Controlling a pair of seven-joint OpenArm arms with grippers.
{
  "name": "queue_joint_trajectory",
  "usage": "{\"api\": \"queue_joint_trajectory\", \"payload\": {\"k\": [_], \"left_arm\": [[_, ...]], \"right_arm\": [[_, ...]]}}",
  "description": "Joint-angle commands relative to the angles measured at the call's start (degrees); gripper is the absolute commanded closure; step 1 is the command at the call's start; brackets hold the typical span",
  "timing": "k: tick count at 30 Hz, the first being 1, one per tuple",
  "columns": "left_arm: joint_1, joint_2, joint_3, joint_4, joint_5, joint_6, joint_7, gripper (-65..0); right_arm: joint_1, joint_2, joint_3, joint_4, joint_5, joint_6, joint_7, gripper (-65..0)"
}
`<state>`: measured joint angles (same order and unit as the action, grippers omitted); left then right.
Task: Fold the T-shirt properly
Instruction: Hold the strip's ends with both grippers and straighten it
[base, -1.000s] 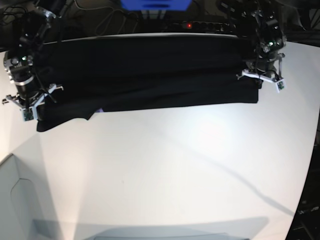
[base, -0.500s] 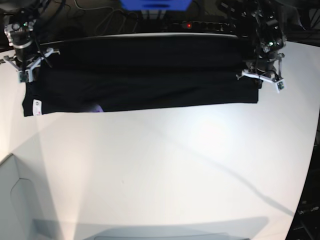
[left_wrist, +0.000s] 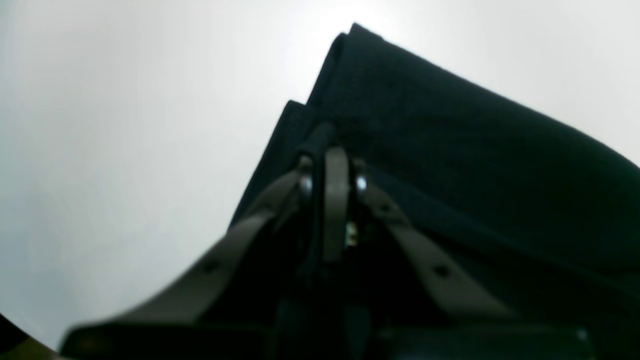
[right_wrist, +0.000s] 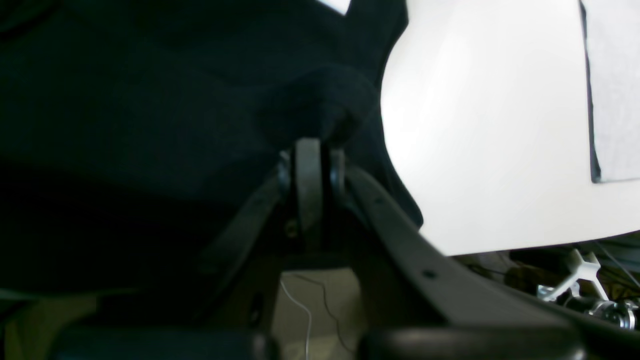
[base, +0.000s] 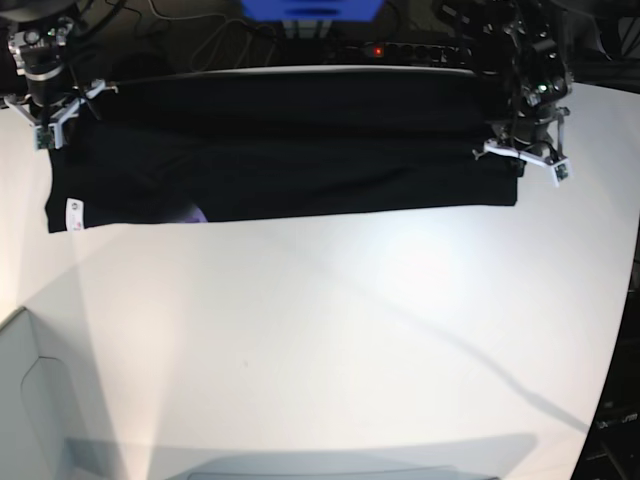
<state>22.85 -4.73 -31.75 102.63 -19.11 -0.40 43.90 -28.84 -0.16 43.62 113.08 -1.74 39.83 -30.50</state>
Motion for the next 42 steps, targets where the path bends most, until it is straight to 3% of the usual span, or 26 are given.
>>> {"api": "queue_joint_trajectory", "payload": {"k": [1, 7, 15, 18, 24, 32, 35, 40, 42], "left_arm": [[-0.13, -0.50, -0.21, 0.80, 0.26, 0.10, -1.04, 0.0], [0.23, -0.50, -0.21, 0.80, 0.26, 0.10, -1.04, 0.0], [0.31, -0.41, -0.21, 0.89, 0.26, 0.10, -0.95, 0.0], [0.31, -0.41, -0.21, 1.06, 0.26, 0.10, -0.52, 0.0], [0.31, -0.24, -0.21, 1.15, 0.26, 0.10, -0.43, -0.1], [0.31, -0.06, -0.30, 1.24, 0.26, 0.10, -0.34, -0.6], [0.40, -0.06, -0.56, 1.24, 0.26, 0.10, -0.34, -7.5], [1.37, -0.06, -0.74, 1.33, 0.26, 0.18, -0.25, -28.1], [2.07, -0.24, -0.74, 2.91, 0.26, 0.18, -0.25, -30.1]], "right_arm": [[0.40, 0.56, 0.56, 0.81, 0.02, 0.17, 1.09, 0.0], [1.46, 0.65, 0.30, -1.56, -0.15, 0.17, 1.09, -0.3], [3.04, 1.70, 1.70, -7.36, -0.24, 0.17, 1.09, -27.9], [4.09, 1.44, 5.75, -6.48, 0.11, 0.17, 1.09, -33.1], [6.20, 0.38, 9.79, -2.00, 0.20, 0.17, 1.01, -33.6], [5.76, -3.48, 3.46, 0.02, 0.02, 0.17, 1.01, -33.6], [5.85, -3.84, 0.38, -2.88, -0.06, 0.17, 1.01, -33.6], [7.87, -3.40, -0.41, -11.85, -0.15, 0.17, 1.53, -33.6], [8.58, -2.52, -0.32, -15.19, -0.15, 0.17, 1.53, -33.6]]}}
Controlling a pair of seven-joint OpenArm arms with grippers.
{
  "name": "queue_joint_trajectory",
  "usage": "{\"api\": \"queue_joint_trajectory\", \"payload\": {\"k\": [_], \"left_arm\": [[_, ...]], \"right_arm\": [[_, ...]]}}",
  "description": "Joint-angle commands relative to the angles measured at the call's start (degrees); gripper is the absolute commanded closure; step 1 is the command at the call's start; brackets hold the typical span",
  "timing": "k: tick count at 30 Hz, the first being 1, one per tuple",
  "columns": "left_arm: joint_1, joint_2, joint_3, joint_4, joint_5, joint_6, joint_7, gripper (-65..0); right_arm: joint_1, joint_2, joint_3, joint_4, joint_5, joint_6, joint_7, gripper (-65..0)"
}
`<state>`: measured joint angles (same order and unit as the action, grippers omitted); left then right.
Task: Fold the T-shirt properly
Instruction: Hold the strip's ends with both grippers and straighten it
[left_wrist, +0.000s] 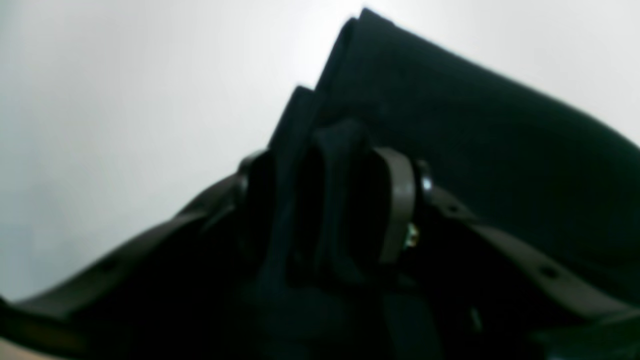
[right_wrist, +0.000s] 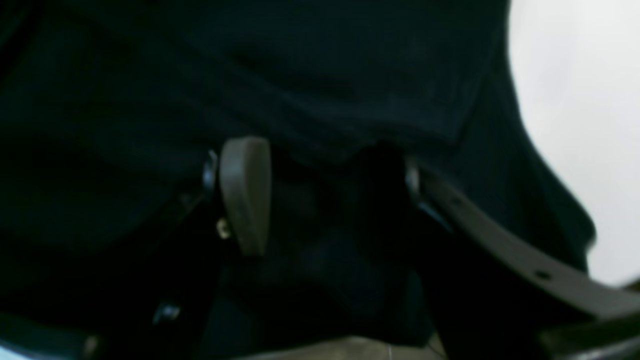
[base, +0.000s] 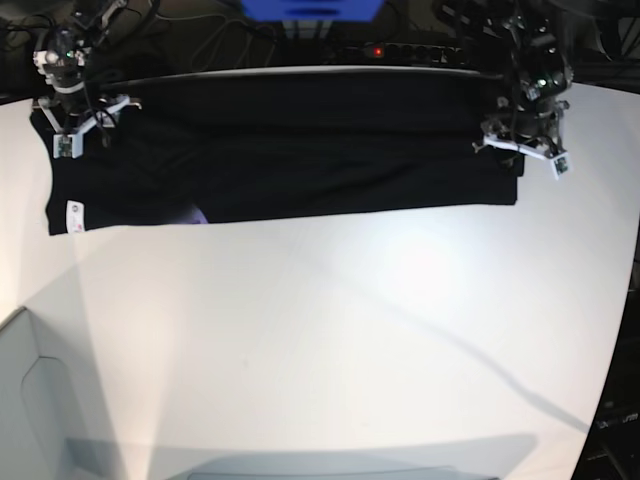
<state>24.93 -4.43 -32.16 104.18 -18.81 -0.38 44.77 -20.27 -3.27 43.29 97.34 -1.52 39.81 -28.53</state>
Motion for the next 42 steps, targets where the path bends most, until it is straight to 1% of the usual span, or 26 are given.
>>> {"api": "queue_joint_trajectory", "payload": {"k": [1, 4, 9, 15, 22, 24, 27, 32, 36, 38, 40, 42], "left_arm": [[0.61, -0.45, -0.32, 2.50, -0.05, 0.16, -1.13, -30.2], [2.19, -0.37, -0.32, 5.75, 0.04, 0.16, -1.13, -30.3], [5.45, -0.45, -0.32, 8.65, 0.04, 0.16, -1.13, -30.5], [7.64, -0.37, -0.23, 6.90, 0.04, 0.07, -1.30, -30.6], [7.38, -0.72, -0.32, 2.59, 0.04, 0.07, -1.83, -30.5], [7.38, -0.72, -0.32, 2.50, 0.04, 0.07, -1.83, -30.2], [9.58, -0.80, -0.50, 4.52, 0.04, 0.07, -1.83, -30.1], [15.03, -1.24, -5.51, 11.82, 0.04, 0.07, -1.92, -30.1], [14.59, -1.24, -10.34, 11.73, -0.14, -0.01, -1.92, -30.1], [13.89, -1.51, -10.96, 11.73, -1.63, -0.01, -1.92, -30.1], [14.06, -3.18, -11.75, 11.73, -5.24, -0.01, -1.65, -30.1], [14.15, -3.71, -12.01, 11.64, -8.84, -0.01, -1.21, -30.1]], "right_arm": [[0.18, 1.38, -0.17, -1.03, -0.37, 0.19, -0.43, -33.5], [0.71, 1.99, -0.17, -3.93, -0.37, 0.19, -0.34, -33.5], [1.42, 2.34, -0.17, -4.37, -0.37, 0.19, -0.34, -33.5], [1.50, 2.34, -0.25, -4.28, -0.37, 0.19, -0.34, -33.5], [1.50, 2.34, -0.25, -4.37, -0.37, 0.19, -0.34, -33.5], [1.50, 2.34, -0.25, -4.37, -0.37, 0.19, -0.34, -33.5], [1.50, 2.34, -0.25, -4.37, -0.37, 0.19, -0.34, -33.5], [1.50, 2.34, -0.25, -4.20, -0.37, 0.19, -0.34, -33.5], [1.50, 2.34, -0.25, -4.20, -0.37, 0.19, -0.34, -33.5], [1.50, 2.34, -0.25, -4.20, -0.37, 0.19, -0.34, -33.5], [1.50, 2.34, -0.25, -4.20, -0.37, 0.19, -0.34, -33.5], [1.50, 2.34, -0.25, -4.20, -0.37, 0.19, -0.34, -33.5]]}}
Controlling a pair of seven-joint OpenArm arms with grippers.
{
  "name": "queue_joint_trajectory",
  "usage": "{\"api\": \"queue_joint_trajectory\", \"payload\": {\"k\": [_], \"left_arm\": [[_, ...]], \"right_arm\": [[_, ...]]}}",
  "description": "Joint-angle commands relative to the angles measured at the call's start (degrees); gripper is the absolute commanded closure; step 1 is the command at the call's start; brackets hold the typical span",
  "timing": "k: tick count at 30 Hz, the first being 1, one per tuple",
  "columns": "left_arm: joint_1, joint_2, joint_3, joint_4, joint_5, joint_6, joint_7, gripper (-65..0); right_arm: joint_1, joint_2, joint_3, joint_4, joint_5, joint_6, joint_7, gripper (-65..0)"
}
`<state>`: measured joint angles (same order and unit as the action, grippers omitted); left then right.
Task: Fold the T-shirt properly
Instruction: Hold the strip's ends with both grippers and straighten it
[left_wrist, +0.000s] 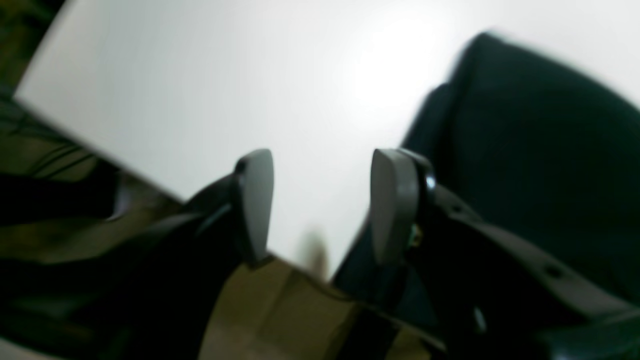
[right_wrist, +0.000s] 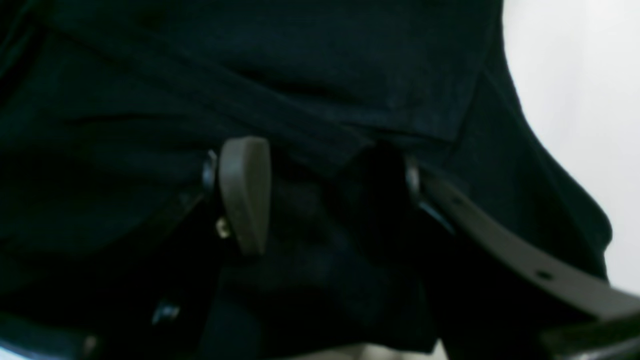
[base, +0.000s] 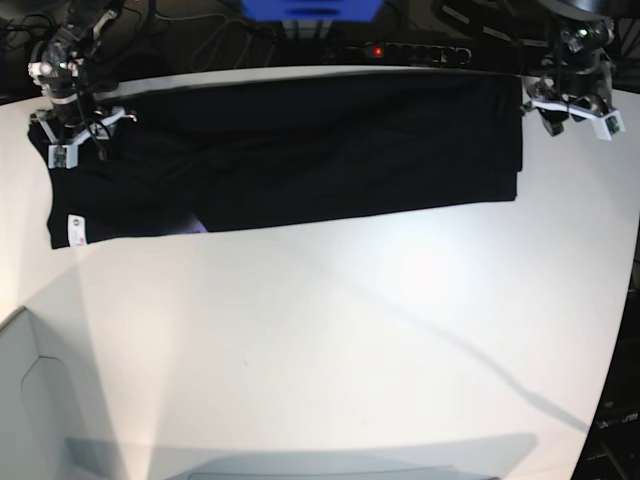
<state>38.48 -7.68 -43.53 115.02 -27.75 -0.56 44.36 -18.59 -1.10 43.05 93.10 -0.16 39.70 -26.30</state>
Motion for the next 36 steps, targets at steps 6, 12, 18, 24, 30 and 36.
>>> {"api": "queue_joint_trajectory", "payload": {"k": [6, 12, 18, 24, 30, 36], "left_arm": [[1.30, -0.36, -0.47, 0.80, -3.24, 0.16, -0.80, -30.1], [-1.42, 0.96, 3.04, 0.71, -4.56, 0.16, -0.80, -30.2], [-4.06, 1.05, 12.63, -3.15, -3.86, 0.43, -0.89, -30.3], [-3.97, -0.80, 12.28, -8.60, -3.77, 0.34, -1.41, -30.3], [-4.06, -2.03, 6.12, -11.07, -3.86, 0.25, -1.24, -30.3], [-4.15, -1.94, 5.42, -10.80, -4.47, 0.25, -0.89, -30.3]], "right_arm": [[-0.18, 0.18, -0.01, 0.04, -1.73, 0.30, -2.57, -33.5], [0.00, 0.18, -0.01, -0.04, -1.73, 0.30, -2.57, -33.5], [0.79, 0.18, -0.01, -0.04, -1.73, 0.30, -2.75, -33.5], [0.96, 0.18, -0.01, -0.04, -1.73, 0.30, -2.75, -33.5], [1.05, 0.18, -0.01, -0.13, -1.73, 0.30, -2.66, -33.5], [1.05, 0.18, -1.68, -0.13, -1.73, 0.30, -2.66, -33.5]]}}
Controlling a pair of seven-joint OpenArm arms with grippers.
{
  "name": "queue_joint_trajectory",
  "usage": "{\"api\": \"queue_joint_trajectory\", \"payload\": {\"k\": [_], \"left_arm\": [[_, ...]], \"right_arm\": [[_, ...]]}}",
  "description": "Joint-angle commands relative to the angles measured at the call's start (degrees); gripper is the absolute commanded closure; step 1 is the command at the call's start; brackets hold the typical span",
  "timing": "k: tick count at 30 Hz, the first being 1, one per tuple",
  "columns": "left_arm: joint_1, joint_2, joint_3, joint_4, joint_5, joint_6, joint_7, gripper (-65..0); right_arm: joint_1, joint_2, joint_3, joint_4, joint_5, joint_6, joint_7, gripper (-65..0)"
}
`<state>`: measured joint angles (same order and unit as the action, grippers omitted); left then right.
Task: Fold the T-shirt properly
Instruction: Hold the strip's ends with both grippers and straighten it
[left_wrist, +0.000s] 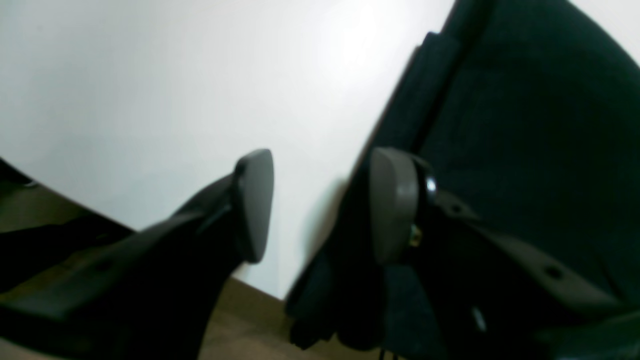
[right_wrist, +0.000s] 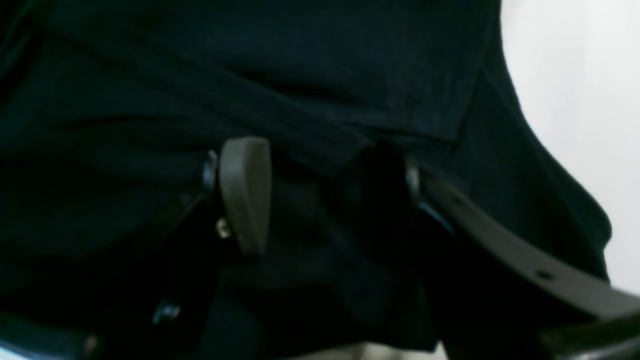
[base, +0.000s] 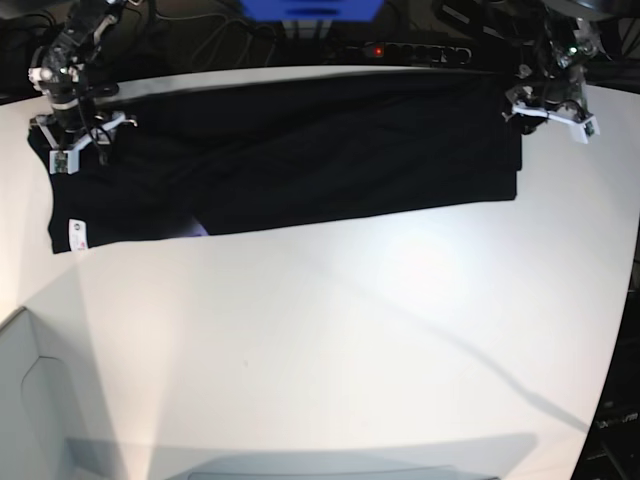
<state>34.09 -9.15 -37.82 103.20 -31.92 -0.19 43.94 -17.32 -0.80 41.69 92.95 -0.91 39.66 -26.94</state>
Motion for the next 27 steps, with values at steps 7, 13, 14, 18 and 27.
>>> {"api": "queue_joint_trajectory", "payload": {"k": [7, 13, 14, 18, 27], "left_arm": [[2.35, 0.14, -0.29, 8.67, -0.39, -0.12, -0.38, -30.6], [0.95, 0.14, 0.86, 7.09, -0.30, -0.12, -0.38, -30.7], [0.68, 0.05, 1.65, 5.86, -0.21, -0.12, -0.38, -30.7], [-0.55, -0.04, 4.11, 2.60, -0.30, -0.12, -0.82, -30.7], [-1.34, -0.39, 5.87, 0.49, 0.32, -0.12, -1.00, -30.7]], "right_arm": [[-0.22, -0.13, -0.68, 0.02, -0.98, 0.34, -2.03, -33.5], [-0.22, -0.13, -0.68, 0.02, -0.98, 0.34, -2.03, -33.5], [-0.22, -0.13, -0.68, 0.02, -0.98, 0.34, -2.03, -33.5], [-0.22, -0.13, -0.68, 0.02, -0.98, 0.34, -2.03, -33.5], [-0.30, -0.13, -0.68, 0.02, -0.98, 0.34, -2.20, -33.5]]}}
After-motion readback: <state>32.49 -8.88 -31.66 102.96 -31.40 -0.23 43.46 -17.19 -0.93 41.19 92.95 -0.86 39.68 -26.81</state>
